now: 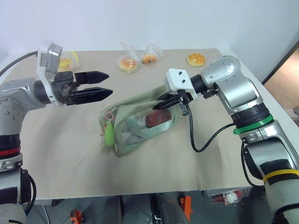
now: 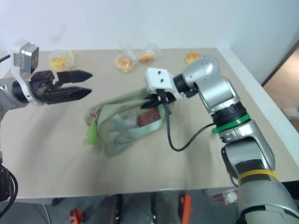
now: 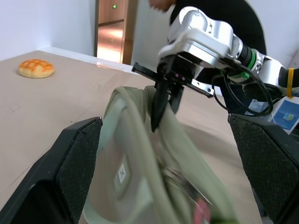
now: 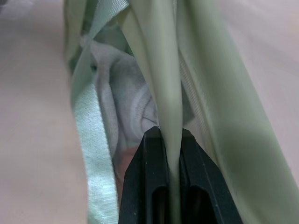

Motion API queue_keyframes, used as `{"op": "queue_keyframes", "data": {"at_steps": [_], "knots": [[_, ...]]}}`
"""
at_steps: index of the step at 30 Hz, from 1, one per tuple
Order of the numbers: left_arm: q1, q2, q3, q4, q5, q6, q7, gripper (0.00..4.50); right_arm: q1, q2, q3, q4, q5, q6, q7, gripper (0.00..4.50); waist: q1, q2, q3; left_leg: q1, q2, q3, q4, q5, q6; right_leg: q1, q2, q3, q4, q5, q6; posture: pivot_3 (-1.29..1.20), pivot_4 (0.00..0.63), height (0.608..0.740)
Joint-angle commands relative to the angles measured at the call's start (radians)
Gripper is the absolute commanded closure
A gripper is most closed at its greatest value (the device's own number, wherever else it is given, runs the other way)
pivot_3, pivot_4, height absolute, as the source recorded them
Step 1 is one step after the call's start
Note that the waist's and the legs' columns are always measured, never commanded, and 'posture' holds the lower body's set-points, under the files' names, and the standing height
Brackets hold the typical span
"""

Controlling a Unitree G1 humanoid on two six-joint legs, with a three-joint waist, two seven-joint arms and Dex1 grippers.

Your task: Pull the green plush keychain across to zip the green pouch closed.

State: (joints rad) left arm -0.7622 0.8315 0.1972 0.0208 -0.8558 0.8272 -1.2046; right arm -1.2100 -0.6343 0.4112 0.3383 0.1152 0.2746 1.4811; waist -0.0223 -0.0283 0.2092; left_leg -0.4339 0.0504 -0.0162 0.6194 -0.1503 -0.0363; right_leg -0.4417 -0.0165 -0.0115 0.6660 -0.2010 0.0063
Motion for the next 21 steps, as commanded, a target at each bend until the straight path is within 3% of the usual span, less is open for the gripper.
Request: {"op": "queue_keyframes", "data": {"at_steps": [1,10,21], "knots": [[0.006,0.0,0.039,-0.026,-0.02,-0.004,0.01,0.0,-0.056,-0.05,-0.05,0.022,-0.031,0.034,0.003,4.48,0.002,0.0,0.0,0.0,0.0,0.0,0.0,0.0,0.0,0.0,0.0,0.0,0.0,0.0,0.0,0.0,0.15,0.74],[0.026,0.001,0.046,-0.039,-0.034,0.0,0.031,0.0,-0.1,-0.084,-0.048,0.034,-0.072,0.009,0.028,4.48,-0.001,0.0,0.0,-0.002,0.0,0.003,0.0,0.0,0.0,-0.002,0.0,0.002,-0.001,0.001,0.002,0.0,0.15,0.74],[0.046,0.006,0.061,-0.055,-0.049,0.008,0.055,0.0,-0.13,0.057,-0.057,0.159,-0.101,0.029,-0.076,4.48,-0.006,0.0,0.0,0.0,0.003,0.004,0.0,0.0,0.0,-0.002,0.003,0.003,0.0,0.003,0.001,0.0,0.15,0.74]]}}
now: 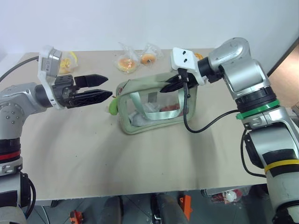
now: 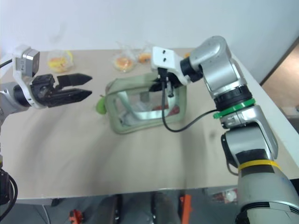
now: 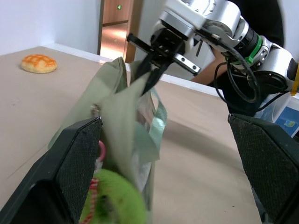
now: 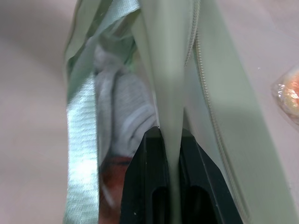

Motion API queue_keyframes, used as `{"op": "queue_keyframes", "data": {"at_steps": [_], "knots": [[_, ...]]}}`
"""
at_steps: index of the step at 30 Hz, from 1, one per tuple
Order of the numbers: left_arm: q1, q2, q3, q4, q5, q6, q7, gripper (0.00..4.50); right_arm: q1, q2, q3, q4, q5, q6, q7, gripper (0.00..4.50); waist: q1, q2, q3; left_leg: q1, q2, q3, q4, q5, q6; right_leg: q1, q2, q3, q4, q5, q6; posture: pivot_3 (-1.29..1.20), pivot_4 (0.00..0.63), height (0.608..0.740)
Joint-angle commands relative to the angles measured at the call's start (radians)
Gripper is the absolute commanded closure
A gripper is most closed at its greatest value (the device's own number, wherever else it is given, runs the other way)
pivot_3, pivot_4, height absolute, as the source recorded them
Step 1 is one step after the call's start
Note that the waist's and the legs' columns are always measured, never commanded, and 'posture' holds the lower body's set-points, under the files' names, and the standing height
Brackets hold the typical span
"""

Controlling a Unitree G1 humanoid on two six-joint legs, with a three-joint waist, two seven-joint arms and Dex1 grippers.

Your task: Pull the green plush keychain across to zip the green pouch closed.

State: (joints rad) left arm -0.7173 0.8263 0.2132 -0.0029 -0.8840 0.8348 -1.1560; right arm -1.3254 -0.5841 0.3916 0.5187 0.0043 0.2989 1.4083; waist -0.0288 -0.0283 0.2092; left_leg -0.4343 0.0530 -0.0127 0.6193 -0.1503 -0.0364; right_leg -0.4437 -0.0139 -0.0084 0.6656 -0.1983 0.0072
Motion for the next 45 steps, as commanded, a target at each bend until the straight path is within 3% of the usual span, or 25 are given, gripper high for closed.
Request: {"op": "queue_keyframes", "data": {"at_steps": [1,12,13,20,27,32,39,45], "knots": [[0.003,0.013,0.047,-0.034,-0.023,0.002,0.007,0.0,-0.005,0.007,-0.036,-0.03,0.008,0.005,-0.001,4.48,0.0,0.0,0.0,0.0,0.0,0.0,0.0,0.0,0.0,0.0,0.0,0.0,0.0,0.001,0.001,0.0,0.15,0.74],[0.016,0.019,0.053,-0.036,-0.026,0.007,0.024,0.0,0.064,0.003,-0.086,-0.143,0.066,0.096,0.016,4.48,-0.002,0.0,0.0,0.001,0.001,0.0,0.0,0.0,0.0,0.0,0.001,0.0,0.0,0.001,-0.001,0.0,0.15,0.74],[0.013,0.018,0.051,-0.033,-0.025,0.006,0.024,0.0,0.075,0.002,-0.089,-0.161,0.071,0.103,0.017,3.78,-0.002,0.0,0.0,0.001,0.001,0.0,0.0,0.0,0.0,0.0,0.002,0.0,0.0,0.001,0.0,0.0,0.15,0.74],[0.003,0.013,0.037,-0.013,-0.013,0.0,0.014,0.0,0.136,-0.037,-0.122,-0.285,0.126,0.181,0.027,1.44,-0.001,0.0,0.0,0.001,0.002,0.0,0.0,0.0,0.0,0.0,0.002,0.001,0.0,0.001,0.0,0.0,0.15,0.74],[0.003,0.028,0.042,0.043,0.005,-0.005,-0.005,0.0,0.099,-0.118,-0.287,-0.316,0.305,0.285,0.073,1.44,0.0,0.0,0.0,0.001,0.001,0.001,0.0,0.0,0.0,0.0,0.001,0.001,0.0,-0.001,-0.002,0.0,0.15,0.74],[0.031,0.057,0.055,0.07,0.018,0.004,-0.023,0.0,0.113,-0.204,-0.346,-0.301,0.322,0.303,0.046,1.44,0.0,0.0,0.0,0.001,0.001,0.001,0.0,0.0,0.0,0.0,0.001,0.001,0.0,-0.002,-0.004,0.0,0.15,0.74],[0.133,0.111,0.07,0.048,0.03,0.007,-0.058,0.0,0.341,-0.33,-0.379,-0.396,0.317,0.306,0.005,1.44,-0.001,0.0,0.0,0.003,0.002,0.003,-0.002,-0.001,-0.001,0.0,0.001,0.003,-0.001,-0.002,-0.004,0.0,0.15,0.74],[0.135,0.106,0.075,0.038,0.012,0.013,-0.052,0.0,0.42,-0.33,-0.35,-0.403,0.29,0.293,-0.052,1.44,-0.002,0.0,0.0,0.003,0.002,0.006,-0.001,-0.001,-0.001,-0.001,0.001,0.005,0.0,-0.002,-0.004,0.0,0.15,0.74]]}}
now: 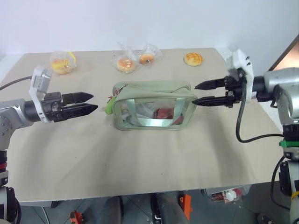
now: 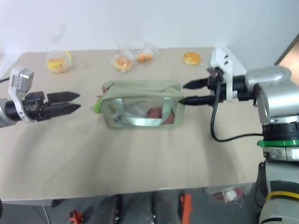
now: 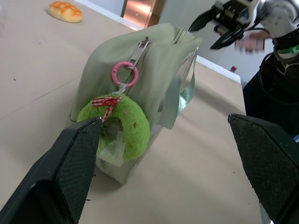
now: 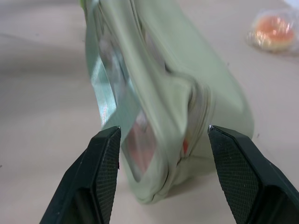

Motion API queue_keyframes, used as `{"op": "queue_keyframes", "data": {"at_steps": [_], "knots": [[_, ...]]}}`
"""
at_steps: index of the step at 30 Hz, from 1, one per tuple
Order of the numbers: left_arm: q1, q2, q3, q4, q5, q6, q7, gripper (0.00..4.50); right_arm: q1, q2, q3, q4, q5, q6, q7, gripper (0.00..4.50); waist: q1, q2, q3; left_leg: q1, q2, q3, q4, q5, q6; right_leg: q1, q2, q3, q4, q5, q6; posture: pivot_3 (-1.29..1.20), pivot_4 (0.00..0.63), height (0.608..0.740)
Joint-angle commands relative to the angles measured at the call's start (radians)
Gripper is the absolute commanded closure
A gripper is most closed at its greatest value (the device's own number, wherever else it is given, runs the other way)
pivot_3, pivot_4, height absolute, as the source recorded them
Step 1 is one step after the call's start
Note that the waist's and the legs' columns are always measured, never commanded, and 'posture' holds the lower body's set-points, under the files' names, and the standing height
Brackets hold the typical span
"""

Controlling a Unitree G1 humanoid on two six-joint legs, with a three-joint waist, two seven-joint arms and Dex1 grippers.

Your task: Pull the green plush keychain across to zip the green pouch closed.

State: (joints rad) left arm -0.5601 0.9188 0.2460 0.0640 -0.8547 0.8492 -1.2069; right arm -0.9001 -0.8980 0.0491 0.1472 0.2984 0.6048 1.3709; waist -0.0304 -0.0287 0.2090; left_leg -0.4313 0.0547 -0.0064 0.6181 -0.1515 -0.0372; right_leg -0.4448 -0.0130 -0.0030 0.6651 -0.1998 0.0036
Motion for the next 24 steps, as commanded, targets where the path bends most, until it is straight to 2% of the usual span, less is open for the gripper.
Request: {"op": "queue_keyframes", "data": {"at_steps": [1,17,20,21,23,24], "knots": [[-0.028,0.009,0.042,-0.035,-0.023,0.002,0.001,0.0,-0.003,-0.011,-0.003,-0.028,-0.007,-0.016,-0.019,1.44,0.0,0.0,0.0,0.0,0.0,0.0,0.0,0.0,0.0,0.0,0.0,0.0,0.0,0.0,0.0,0.0,0.15,0.74],[-0.096,-0.026,0.018,-0.214,-0.136,0.056,0.044,0.0,-0.03,0.02,0.029,0.007,-0.015,-0.027,-0.032,1.44,0.0,0.0,0.0,0.0,0.0,0.0,0.0,0.0,0.0,0.0,0.0,0.001,0.0,0.0,0.001,0.0,0.15,0.74],[-0.097,-0.026,0.017,-0.215,-0.137,0.057,0.046,0.0,-0.026,0.022,0.026,0.004,-0.015,-0.03,-0.037,2.28,0.0,0.0,0.0,0.0,0.0,0.0,0.0,0.0,0.0,0.0,0.001,0.001,0.0,0.0,0.001,0.0,0.15,0.74],[-0.098,-0.025,0.015,-0.212,-0.134,0.055,0.046,0.0,-0.026,0.024,0.024,0.003,-0.012,-0.025,-0.04,2.73,0.0,0.0,0.0,0.0,0.0,0.0,0.0,0.0,0.0,0.0,0.001,0.001,0.0,0.0,0.001,0.0,0.15,0.74],[-0.098,-0.021,0.015,-0.2,-0.124,0.047,0.05,0.0,-0.022,0.025,0.023,-0.001,-0.011,-0.023,-0.043,3.28,0.0,0.0,0.0,0.0,0.0,0.0,0.0,0.0,0.0,0.001,0.001,0.001,0.0,0.0,0.001,0.0,0.15,0.74],[-0.097,-0.019,0.017,-0.191,-0.118,0.045,0.052,0.0,-0.021,0.026,0.023,-0.003,-0.01,-0.021,-0.044,3.75,0.0,0.0,0.0,0.0,0.0,0.0,0.0,0.0,0.0,0.001,0.001,0.002,0.0,0.0,0.001,0.0,0.15,0.74]]}}
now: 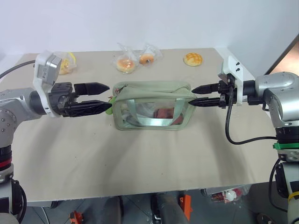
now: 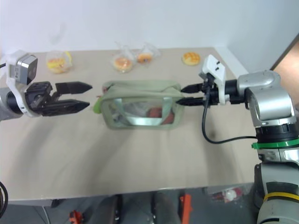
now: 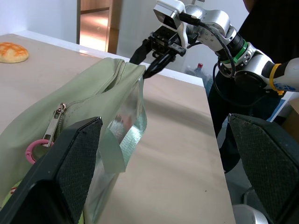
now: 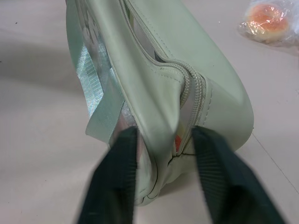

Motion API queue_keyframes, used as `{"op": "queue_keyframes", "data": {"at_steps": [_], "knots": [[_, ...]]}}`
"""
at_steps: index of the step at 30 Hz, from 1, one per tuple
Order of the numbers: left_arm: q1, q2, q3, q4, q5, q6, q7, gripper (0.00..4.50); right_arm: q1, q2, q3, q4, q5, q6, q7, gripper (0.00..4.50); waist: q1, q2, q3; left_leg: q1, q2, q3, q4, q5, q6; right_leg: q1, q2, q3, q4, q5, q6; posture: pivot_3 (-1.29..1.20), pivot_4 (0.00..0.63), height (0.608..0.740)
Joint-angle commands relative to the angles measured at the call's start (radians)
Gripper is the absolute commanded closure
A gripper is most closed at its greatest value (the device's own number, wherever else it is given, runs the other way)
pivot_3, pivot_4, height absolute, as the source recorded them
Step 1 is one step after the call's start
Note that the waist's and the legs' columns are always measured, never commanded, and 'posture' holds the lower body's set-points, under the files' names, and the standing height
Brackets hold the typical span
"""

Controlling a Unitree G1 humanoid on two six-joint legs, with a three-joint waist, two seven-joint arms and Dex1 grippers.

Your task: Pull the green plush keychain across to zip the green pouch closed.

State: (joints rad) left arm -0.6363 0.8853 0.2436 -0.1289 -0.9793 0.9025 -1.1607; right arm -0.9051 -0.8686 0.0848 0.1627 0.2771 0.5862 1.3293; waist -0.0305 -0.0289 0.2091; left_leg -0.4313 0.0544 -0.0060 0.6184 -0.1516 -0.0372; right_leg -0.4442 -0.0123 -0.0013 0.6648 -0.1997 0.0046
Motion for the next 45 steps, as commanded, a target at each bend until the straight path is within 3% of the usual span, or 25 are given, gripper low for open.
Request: {"op": "queue_keyframes", "data": {"at_steps": [1,3,9,16,38,45], "knots": [[-0.018,0.018,0.022,0.011,0.012,-0.012,0.006,0.0,-0.014,-0.003,-0.015,-0.022,0.015,0.001,-0.001,4.08,0.0,0.0,0.0,0.0,0.0,0.0,0.0,0.0,0.0,0.0,0.0,0.0,0.0,0.0,0.0,0.0,0.15,0.74],[-0.001,0.033,0.042,0.069,0.041,-0.028,0.009,0.0,-0.012,-0.002,-0.018,-0.027,0.018,0.008,-0.005,4.45,0.0,0.0,0.0,0.0,0.0,0.0,0.0,0.0,0.0,0.0,0.0,0.0,0.0,0.0,0.0,0.0,0.15,0.74],[0.071,0.066,0.031,0.207,0.137,-0.073,-0.018,0.0,-0.011,0.003,-0.018,-0.028,0.018,0.007,-0.012,4.45,-0.002,0.0,0.0,0.001,0.0,0.0,0.0,0.0,0.0,0.0,0.001,0.0,0.0,0.0,0.0,0.0,0.15,0.74],[0.145,0.044,-0.03,0.211,0.214,-0.111,-0.045,0.0,-0.007,0.008,-0.018,-0.029,0.017,0.009,-0.027,4.45,-0.001,0.0,0.0,0.0,0.001,0.001,0.0,0.0,0.0,0.0,0.0,0.0,0.0,0.0,0.0,0.0,0.15,0.74],[0.035,-0.083,-0.144,0.292,0.362,-0.238,-0.066,0.0,0.011,0.001,-0.037,-0.071,0.039,0.033,-0.049,4.45,-0.002,0.0,0.0,0.001,0.001,0.001,0.0,0.0,0.0,0.0,0.001,0.001,0.0,0.0,0.0,0.0,0.15,0.74],[0.006,-0.1,-0.142,0.322,0.39,-0.265,-0.053,2.15,0.018,0.002,-0.038,-0.07,0.042,0.031,-0.058,4.5,-0.002,0.0,0.0,0.001,0.001,0.002,0.0,0.0,0.0,0.0,0.001,0.002,0.0,0.001,0.0,0.0,0.15,0.74]]}}
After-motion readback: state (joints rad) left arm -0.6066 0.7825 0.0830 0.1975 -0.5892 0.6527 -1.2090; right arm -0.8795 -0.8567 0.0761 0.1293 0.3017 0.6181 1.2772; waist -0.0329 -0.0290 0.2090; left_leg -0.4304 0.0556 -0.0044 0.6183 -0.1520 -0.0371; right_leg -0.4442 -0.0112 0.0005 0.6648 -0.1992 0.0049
